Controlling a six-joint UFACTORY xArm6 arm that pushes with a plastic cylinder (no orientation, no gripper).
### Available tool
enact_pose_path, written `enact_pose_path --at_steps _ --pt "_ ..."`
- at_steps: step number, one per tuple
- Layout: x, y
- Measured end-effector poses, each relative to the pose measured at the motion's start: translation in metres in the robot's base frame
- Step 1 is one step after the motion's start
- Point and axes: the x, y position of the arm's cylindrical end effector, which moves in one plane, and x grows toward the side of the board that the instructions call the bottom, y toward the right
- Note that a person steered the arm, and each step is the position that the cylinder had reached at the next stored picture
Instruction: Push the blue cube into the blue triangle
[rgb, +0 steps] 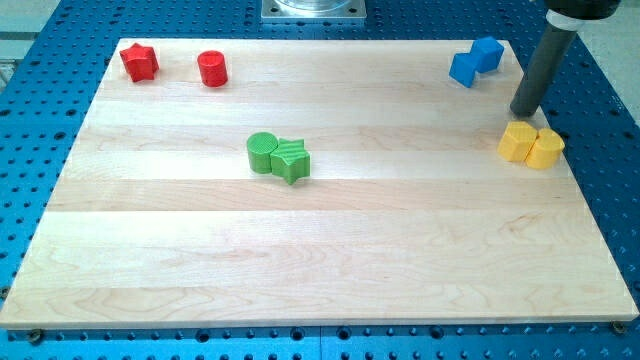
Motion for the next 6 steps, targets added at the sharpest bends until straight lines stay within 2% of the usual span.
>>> enact_pose_path --at_steps 1,3,4,6 --pt "-0.009 -0.001" --pt "-0.091 0.054" --pt "-0.125 0.044" --pt "-0.106 -0.088"
